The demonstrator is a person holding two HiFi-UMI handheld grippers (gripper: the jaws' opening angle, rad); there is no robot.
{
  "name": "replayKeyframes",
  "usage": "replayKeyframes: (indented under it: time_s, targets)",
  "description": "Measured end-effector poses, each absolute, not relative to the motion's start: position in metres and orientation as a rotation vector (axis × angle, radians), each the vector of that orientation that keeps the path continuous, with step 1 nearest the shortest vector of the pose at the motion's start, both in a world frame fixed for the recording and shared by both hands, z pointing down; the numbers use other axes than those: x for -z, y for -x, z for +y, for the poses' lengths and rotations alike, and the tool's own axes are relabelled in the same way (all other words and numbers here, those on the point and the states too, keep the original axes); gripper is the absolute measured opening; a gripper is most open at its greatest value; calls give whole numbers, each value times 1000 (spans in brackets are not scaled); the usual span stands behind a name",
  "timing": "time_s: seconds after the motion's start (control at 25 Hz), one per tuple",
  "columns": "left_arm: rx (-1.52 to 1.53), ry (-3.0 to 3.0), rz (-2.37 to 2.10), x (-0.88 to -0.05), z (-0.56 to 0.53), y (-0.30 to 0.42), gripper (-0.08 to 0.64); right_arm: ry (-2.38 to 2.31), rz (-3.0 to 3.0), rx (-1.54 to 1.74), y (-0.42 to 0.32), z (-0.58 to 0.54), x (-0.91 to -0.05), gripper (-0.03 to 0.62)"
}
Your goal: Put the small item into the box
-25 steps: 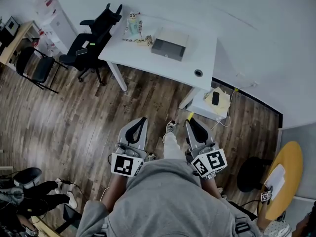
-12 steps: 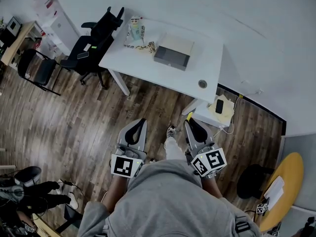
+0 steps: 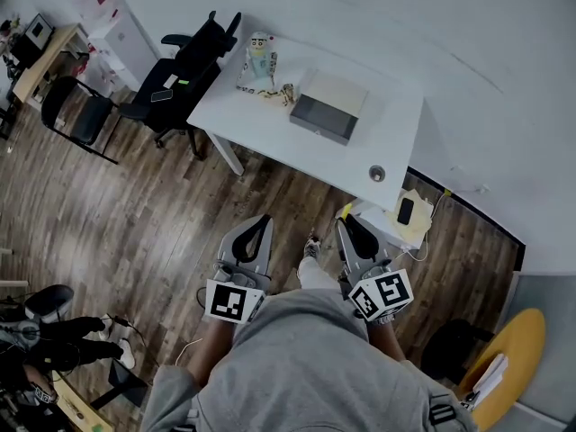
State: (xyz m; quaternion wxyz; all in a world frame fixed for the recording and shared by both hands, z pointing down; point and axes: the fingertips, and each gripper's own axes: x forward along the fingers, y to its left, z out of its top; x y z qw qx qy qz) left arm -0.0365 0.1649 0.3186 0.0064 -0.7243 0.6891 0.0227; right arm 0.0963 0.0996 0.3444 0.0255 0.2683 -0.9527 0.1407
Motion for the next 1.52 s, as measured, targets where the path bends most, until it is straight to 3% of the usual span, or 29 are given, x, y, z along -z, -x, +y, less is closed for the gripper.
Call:
replayKeyframes:
  time_s: [0.68,1.52]
  targets:
    - [-88,2129,2231,-306,62,19,3,-654,-3002,-324,-102,-13,-334,72]
    - [-108,2307,2145,-332,-11,7,3,-850,-2907,-375,-125,-71,-363,72]
